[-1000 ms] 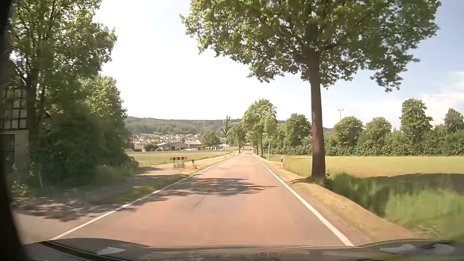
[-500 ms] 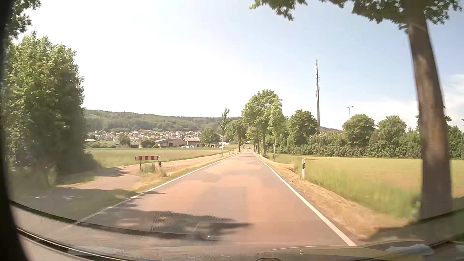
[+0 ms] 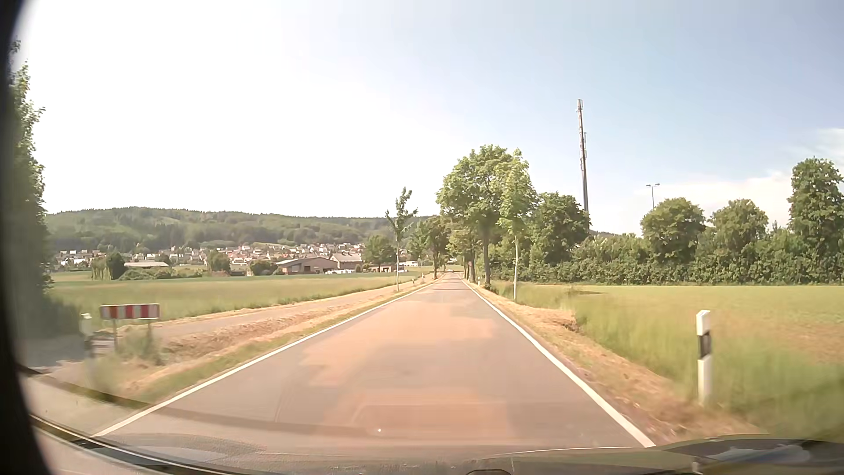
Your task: Follow the waypoints while adhering to traffic rules and regulations
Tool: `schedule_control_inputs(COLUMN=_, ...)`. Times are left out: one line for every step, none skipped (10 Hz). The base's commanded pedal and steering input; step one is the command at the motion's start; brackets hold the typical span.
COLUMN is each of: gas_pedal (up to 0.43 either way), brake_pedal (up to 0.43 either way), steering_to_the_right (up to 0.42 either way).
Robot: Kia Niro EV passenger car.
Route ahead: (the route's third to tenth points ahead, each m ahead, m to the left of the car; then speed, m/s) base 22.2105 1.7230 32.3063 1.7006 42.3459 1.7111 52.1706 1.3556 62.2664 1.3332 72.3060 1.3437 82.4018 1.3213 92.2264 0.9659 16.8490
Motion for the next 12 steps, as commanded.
schedule_control_inputs(gas_pedal=0.0, brake_pedal=0.0, steering_to_the_right=0.0)
schedule_control_inputs(gas_pedal=0.0, brake_pedal=0.0, steering_to_the_right=0.0)
schedule_control_inputs(gas_pedal=0.0, brake_pedal=0.0, steering_to_the_right=0.0)
schedule_control_inputs(gas_pedal=0.0, brake_pedal=0.0, steering_to_the_right=0.0)
schedule_control_inputs(gas_pedal=0.0, brake_pedal=0.0, steering_to_the_right=0.0)
schedule_control_inputs(gas_pedal=0.0, brake_pedal=0.0, steering_to_the_right=0.003)
schedule_control_inputs(gas_pedal=0.0, brake_pedal=0.0, steering_to_the_right=0.003)
schedule_control_inputs(gas_pedal=0.0, brake_pedal=0.0, steering_to_the_right=0.004)
schedule_control_inputs(gas_pedal=0.0, brake_pedal=0.0, steering_to_the_right=0.004)
schedule_control_inputs(gas_pedal=0.0, brake_pedal=0.0, steering_to_the_right=0.004)
schedule_control_inputs(gas_pedal=0.0, brake_pedal=0.0, steering_to_the_right=0.004)
schedule_control_inputs(gas_pedal=0.0, brake_pedal=0.0, steering_to_the_right=0.003)
